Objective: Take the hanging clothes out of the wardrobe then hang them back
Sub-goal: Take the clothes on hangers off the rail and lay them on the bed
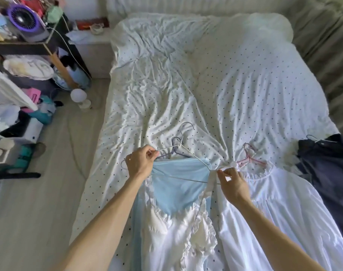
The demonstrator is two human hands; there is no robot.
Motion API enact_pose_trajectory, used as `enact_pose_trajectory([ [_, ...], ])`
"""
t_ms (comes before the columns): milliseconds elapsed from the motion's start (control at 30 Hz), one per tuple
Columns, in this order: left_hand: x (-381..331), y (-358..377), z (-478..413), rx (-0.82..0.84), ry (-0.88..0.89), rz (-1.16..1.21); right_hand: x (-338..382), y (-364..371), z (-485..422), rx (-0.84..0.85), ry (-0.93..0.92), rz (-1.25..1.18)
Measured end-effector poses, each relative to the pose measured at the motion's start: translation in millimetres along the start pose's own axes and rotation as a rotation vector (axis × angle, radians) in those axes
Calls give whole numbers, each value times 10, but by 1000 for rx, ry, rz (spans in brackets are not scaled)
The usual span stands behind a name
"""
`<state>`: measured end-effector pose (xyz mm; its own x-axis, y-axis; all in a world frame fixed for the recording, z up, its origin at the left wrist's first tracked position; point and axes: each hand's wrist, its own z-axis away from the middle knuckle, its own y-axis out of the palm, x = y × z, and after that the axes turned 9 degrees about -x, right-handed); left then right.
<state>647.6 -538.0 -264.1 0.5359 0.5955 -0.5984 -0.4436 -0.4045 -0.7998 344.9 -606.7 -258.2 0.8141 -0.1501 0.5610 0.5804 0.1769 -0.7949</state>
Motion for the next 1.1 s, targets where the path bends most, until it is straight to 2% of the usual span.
enact_pose_trajectory([
  [67,33,254,-223,-27,-1,8,-54,189,-101,-43,14,-28],
  [133,146,545,-478,-29,-17,-4,-202,455,-110,-16,9,28],
  [200,302,863,-704,-17,-20,-40,-436,792,6,85,-85,143],
  [300,538,1339,-889,46,-56,-117,-834,1274,339,200,-321,330],
  [367,731,1653,-943,68,-103,-142,-1013,1499,521,261,-381,442],
  [567,1174,2312,-904,113,-190,-241,-1324,1899,601,349,-315,519],
  [667,1180,2368,-863,98,-131,-294,-1321,1922,503,497,-239,523],
  [800,1137,2263,-774,181,-23,-338,-1189,1750,439,543,-259,496],
  [967,860,1894,-673,358,57,-439,-1067,1333,497,556,-218,469],
  [1100,517,1506,-484,458,69,-495,-982,722,629,432,-243,387],
])
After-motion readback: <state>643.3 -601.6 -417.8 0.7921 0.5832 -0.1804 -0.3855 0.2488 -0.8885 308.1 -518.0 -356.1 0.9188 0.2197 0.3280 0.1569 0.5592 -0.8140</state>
